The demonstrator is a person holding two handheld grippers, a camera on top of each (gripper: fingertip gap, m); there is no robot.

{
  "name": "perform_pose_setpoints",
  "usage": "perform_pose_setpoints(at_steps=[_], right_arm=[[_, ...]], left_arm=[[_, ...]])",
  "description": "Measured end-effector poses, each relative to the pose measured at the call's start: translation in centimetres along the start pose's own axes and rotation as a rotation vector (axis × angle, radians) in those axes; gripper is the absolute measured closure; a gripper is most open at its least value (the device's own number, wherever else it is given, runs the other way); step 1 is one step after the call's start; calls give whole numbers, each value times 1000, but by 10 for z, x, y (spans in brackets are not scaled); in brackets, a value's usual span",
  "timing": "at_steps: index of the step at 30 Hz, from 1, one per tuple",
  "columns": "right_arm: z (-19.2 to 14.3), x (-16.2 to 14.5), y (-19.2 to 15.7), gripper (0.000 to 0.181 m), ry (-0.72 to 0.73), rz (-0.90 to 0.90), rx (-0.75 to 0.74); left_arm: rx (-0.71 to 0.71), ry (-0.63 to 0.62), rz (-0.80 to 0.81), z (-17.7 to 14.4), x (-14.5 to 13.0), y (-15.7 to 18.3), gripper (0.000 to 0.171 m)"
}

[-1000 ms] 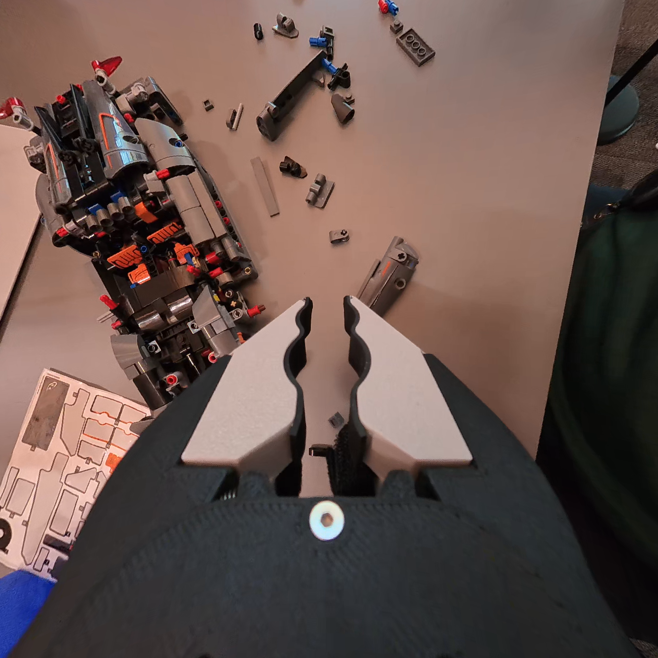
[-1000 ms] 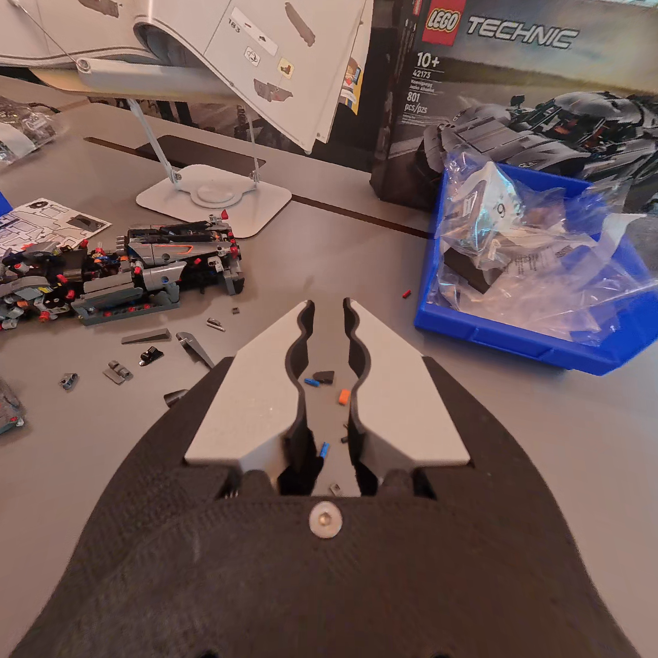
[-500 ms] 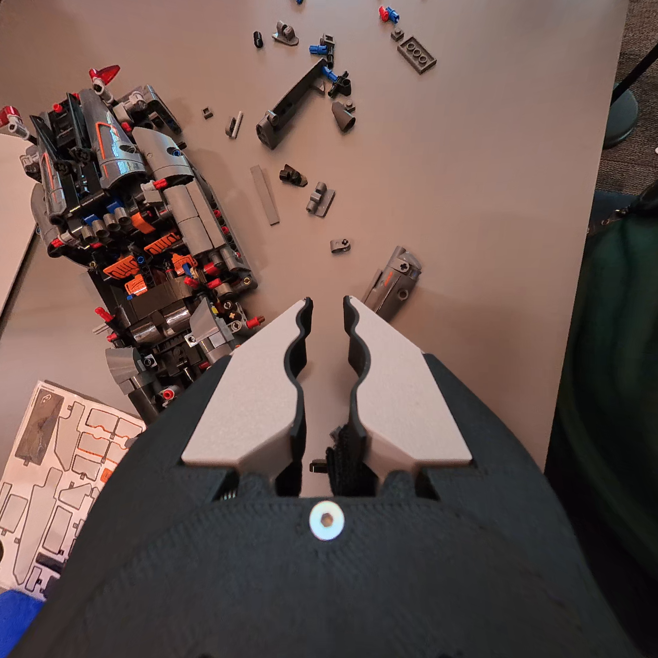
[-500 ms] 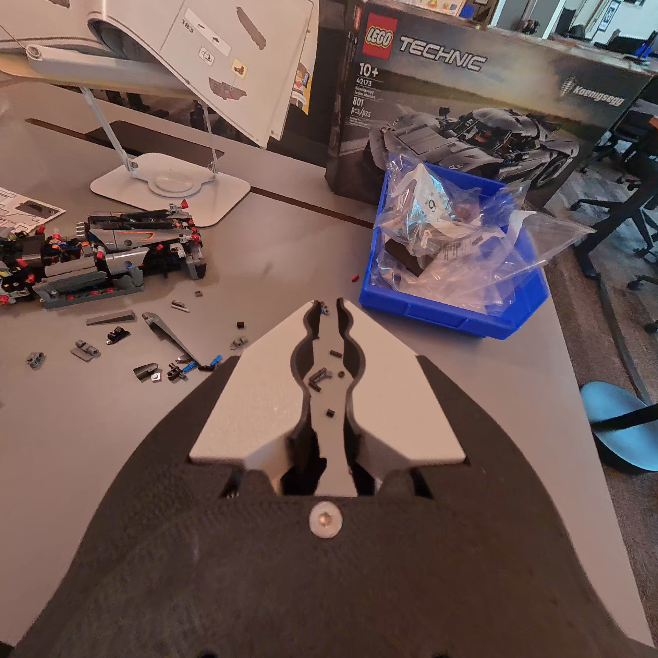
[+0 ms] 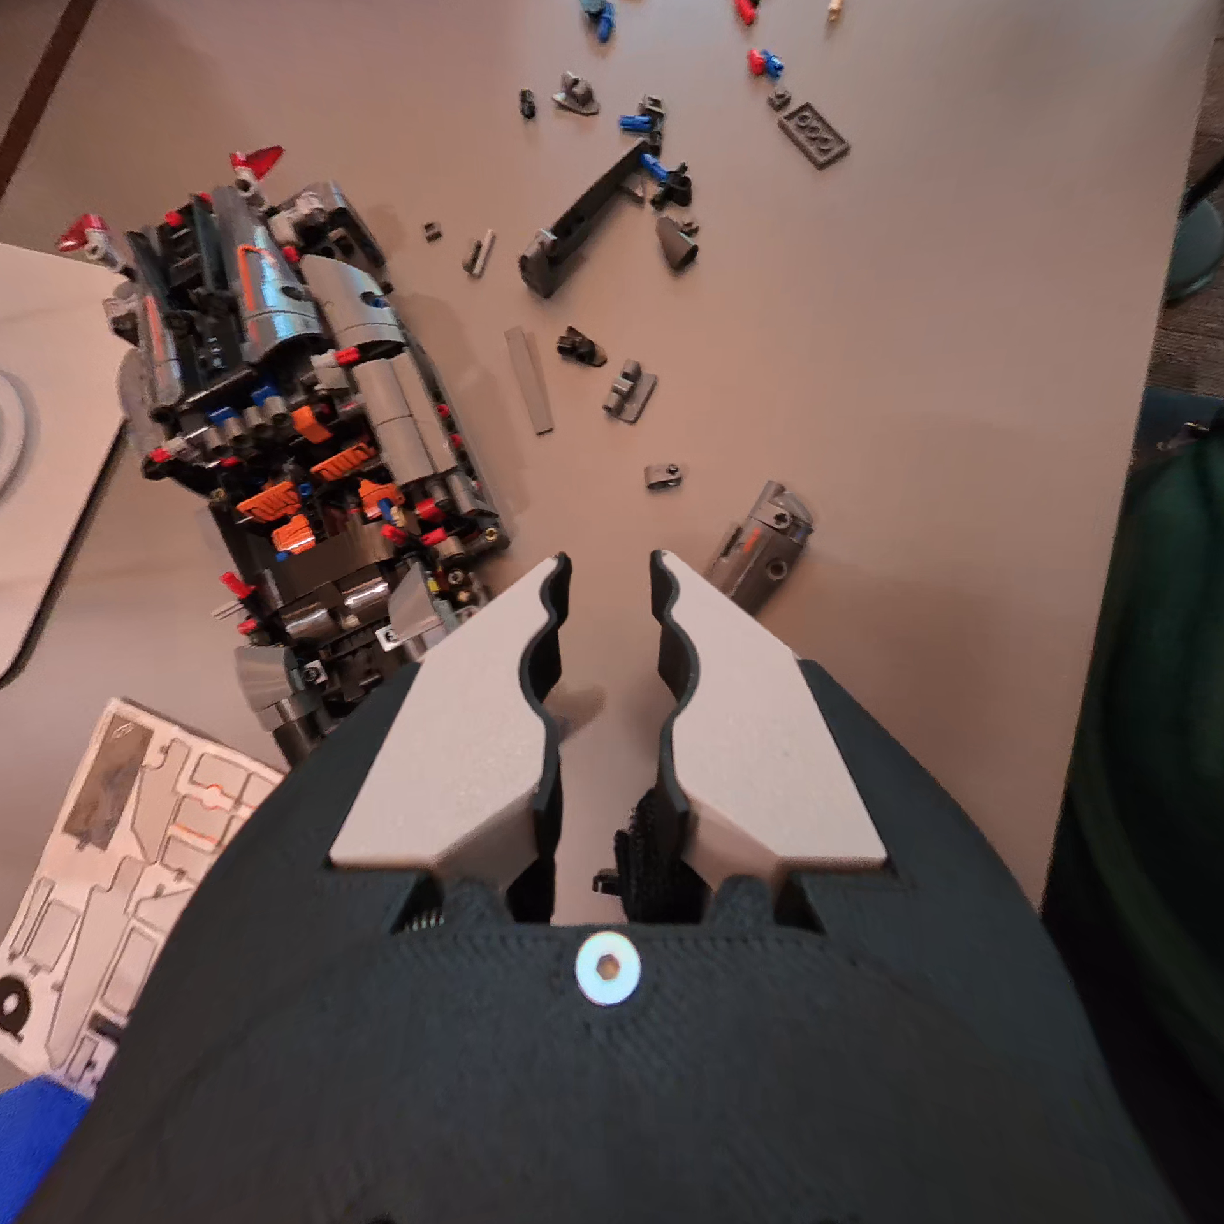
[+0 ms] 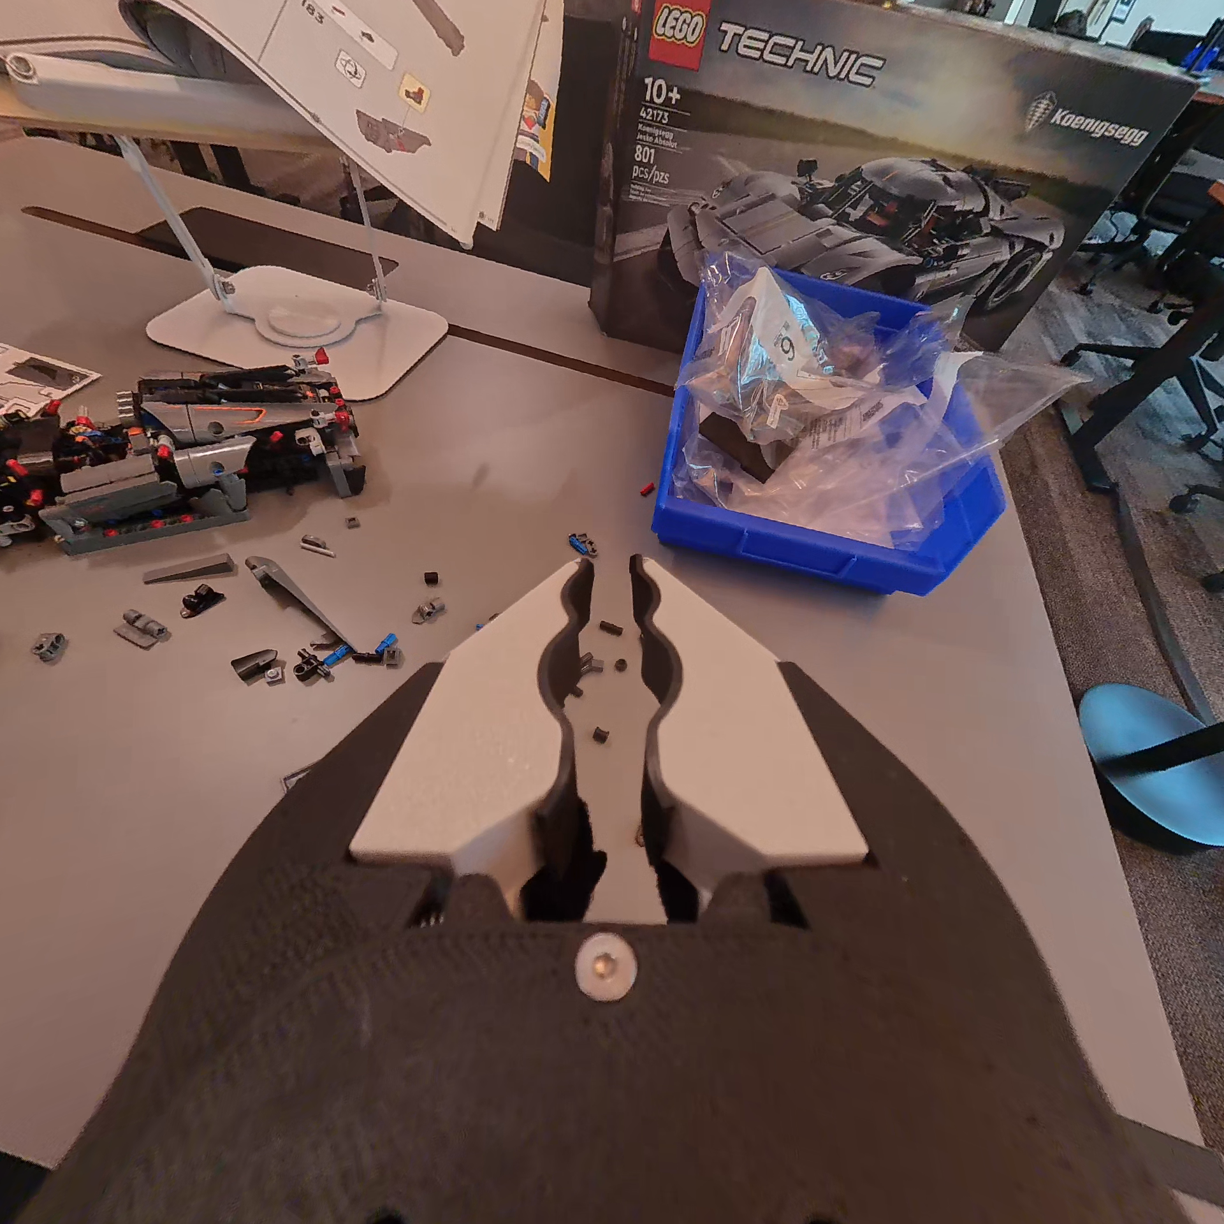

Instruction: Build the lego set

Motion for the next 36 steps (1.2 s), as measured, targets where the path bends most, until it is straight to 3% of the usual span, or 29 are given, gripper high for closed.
perform_pose_setpoints(at_steps=[11,16,23,31,36], right_arm=[[2,-7,-6,170,-9,-14,39],[17,-18,-40,163,-64,-38,183],[38,-36,-74,164,-135,-72,275],[78,-85,-129,161,-288,-110,466],[118,-120,-148,165,-382,-157,478]], left_arm=[[257,-90,-127,3,-31,-52,96],[265,-120,-167,5,-41,-55,94],[261,-140,-216,6,-52,-56,97],[295,-130,-233,-6,-56,-59,96],[302,-134,-254,-10,-63,-58,97]])
Point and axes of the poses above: each gripper's, where its closed fingertips meet, z out along the fingers, x out of its top, y = z × x across the jaws, the point moved 2 cm from there along -z, back along the fingers, and after that the axes turned 12 degrees about z, right-handed, at the moved point
